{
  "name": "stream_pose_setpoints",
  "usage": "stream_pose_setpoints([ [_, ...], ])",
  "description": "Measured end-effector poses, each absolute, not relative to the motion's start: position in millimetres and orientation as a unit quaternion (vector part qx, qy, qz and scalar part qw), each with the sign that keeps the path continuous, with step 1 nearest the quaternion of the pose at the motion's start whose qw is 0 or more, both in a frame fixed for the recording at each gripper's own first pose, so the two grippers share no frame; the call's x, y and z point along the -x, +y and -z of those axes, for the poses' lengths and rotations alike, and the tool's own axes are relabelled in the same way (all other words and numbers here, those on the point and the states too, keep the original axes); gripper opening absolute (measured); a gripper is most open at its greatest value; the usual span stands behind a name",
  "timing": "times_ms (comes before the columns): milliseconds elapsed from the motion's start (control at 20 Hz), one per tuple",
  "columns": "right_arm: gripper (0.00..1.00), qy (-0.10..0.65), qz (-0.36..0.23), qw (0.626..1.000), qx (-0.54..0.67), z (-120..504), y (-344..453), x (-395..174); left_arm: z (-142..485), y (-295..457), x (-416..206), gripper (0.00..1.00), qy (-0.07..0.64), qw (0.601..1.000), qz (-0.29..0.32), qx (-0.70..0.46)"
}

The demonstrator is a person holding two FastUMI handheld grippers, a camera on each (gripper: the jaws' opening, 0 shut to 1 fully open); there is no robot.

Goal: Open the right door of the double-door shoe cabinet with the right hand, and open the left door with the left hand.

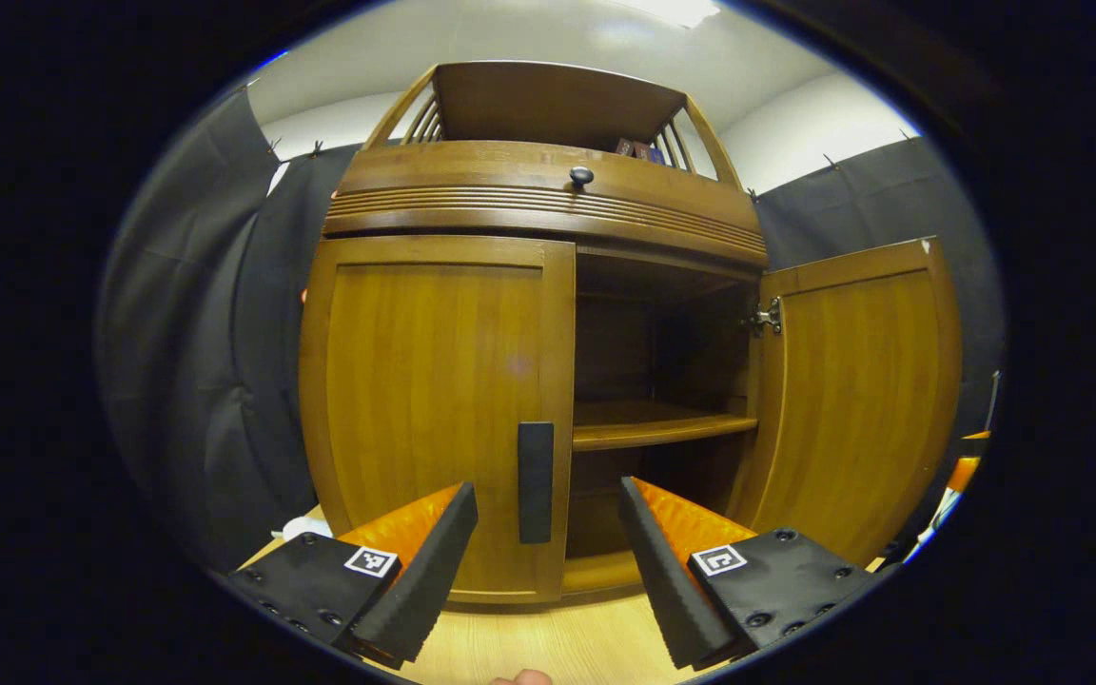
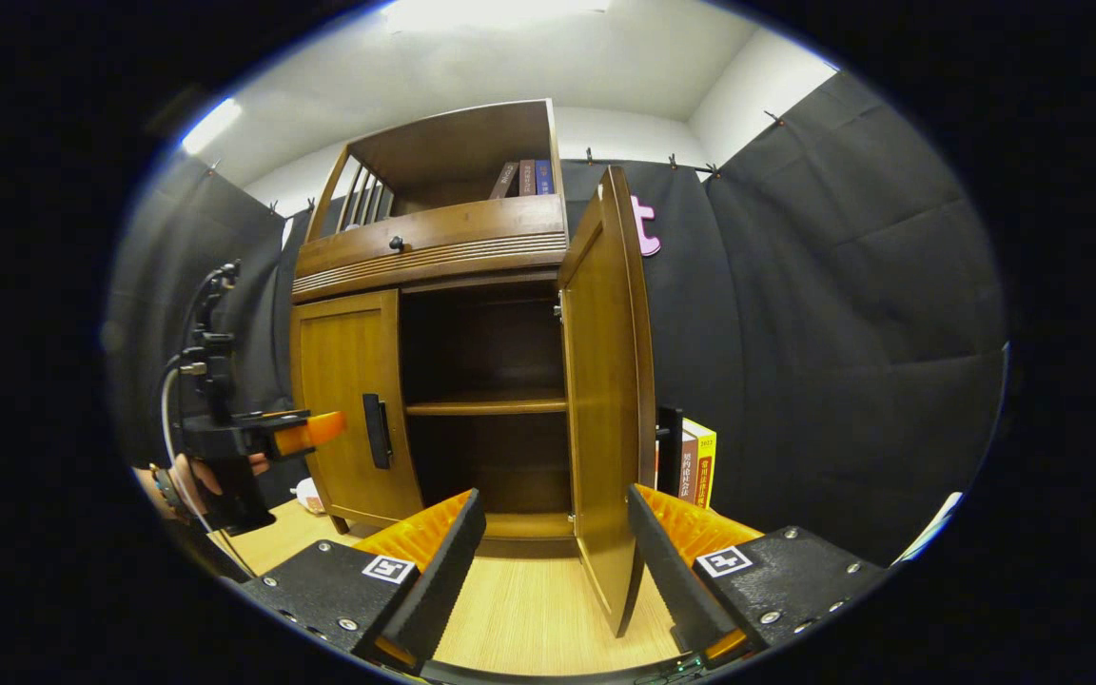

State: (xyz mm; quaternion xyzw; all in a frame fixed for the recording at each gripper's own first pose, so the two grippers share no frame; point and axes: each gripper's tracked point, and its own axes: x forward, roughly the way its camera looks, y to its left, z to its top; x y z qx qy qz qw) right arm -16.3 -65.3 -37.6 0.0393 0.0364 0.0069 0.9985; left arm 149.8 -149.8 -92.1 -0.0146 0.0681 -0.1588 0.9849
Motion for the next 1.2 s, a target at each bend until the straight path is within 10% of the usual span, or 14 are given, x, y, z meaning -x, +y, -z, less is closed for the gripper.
stream_pose_setpoints([
  [1000, 0.92, 0.06, 0.048, 0.997, -0.018, 43.7, -127.8, 34.6, 165.4, -166.2, -248.0, 0.96, 0.094, 0.989, 0.116, -0.004],
  [1200, 0.92, 0.061, 0.045, 0.997, -0.017, 46.1, -127.7, 31.7, 176.0, -168.9, -244.7, 0.65, 0.109, 0.985, 0.133, 0.013],
])
